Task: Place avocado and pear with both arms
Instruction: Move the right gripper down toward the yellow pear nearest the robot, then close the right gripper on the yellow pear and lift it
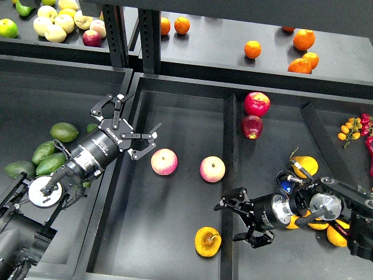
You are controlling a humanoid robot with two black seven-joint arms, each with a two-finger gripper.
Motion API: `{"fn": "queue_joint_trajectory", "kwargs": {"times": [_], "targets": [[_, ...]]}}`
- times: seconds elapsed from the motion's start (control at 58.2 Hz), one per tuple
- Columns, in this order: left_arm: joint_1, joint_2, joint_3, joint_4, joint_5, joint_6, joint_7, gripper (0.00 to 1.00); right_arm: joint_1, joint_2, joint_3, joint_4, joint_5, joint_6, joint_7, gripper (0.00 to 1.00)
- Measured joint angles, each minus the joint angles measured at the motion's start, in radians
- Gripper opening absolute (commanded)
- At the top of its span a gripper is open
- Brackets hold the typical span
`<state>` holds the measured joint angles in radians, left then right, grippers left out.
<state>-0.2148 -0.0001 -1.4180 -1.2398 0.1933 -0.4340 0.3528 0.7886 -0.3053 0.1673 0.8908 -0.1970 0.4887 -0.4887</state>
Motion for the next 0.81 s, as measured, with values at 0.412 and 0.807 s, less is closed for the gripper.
{"fn": "queue_joint_trajectory", "kwargs": {"times": [0.412,0.807], "targets": [[0.0,0.0,0.003,0.0,0.0,0.0,0.0,0.99,-0.034,0.049,-0.034,-0.039,-0.001,0.0,0.0,1.0],[0.0,0.0,0.016,0.0,0.0,-0.002,0.003,0.99,-0.057,0.104,-0.02,-0.111,-0.001,0.0,0.0,1.0]]}}
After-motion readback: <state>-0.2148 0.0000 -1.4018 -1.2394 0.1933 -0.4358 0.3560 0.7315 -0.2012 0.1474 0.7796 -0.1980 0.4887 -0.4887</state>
